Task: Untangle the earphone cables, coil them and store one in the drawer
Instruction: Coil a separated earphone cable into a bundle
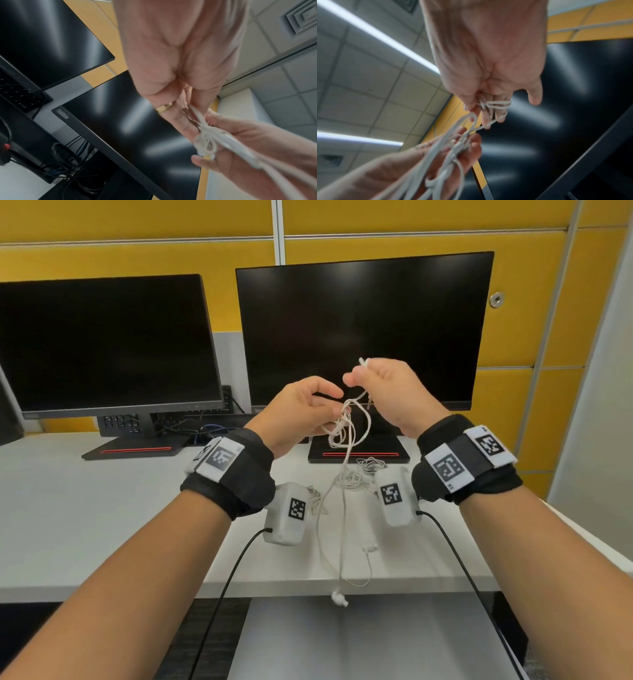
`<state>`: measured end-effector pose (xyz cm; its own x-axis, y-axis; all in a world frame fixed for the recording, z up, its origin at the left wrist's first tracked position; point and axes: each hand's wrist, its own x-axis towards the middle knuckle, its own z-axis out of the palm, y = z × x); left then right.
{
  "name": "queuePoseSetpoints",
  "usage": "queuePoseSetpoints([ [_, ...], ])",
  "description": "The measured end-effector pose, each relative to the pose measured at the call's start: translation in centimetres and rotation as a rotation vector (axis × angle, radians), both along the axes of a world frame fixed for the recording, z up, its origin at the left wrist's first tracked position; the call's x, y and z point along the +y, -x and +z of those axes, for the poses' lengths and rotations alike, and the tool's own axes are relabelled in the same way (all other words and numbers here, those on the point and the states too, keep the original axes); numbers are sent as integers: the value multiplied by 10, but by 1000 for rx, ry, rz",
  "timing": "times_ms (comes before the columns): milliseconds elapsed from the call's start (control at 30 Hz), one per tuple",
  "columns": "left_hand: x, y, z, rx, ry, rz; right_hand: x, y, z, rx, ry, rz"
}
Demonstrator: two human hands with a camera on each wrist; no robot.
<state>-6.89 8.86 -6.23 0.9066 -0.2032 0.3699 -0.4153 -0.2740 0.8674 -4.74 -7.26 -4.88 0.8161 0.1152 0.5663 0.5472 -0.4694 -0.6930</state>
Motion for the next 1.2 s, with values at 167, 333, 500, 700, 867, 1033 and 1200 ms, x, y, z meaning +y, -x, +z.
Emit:
queuePoseSetpoints([
  [167,2,-7,1,-146,25,174,2,6,-11,124,200,89],
  [333,1,-12,-4,-184,28,239,-1,-2,-12,108,247,-4],
  [500,7,-20,-7,-167,11,328,-2,-5,-16,128,17,42],
  [700,6,-22,-6,-66,-32,383,3,-2,-12,271,-343,225],
  [867,8,-18,-7,77,180,337,4,-1,-13,319,-593,482],
  [1033,10,-18,-11,58,315,354,2,-3,-17,310,-460,444],
  [1200,14,-9,-7,224,645,-6,-6,-11,-23,345,-407,345],
])
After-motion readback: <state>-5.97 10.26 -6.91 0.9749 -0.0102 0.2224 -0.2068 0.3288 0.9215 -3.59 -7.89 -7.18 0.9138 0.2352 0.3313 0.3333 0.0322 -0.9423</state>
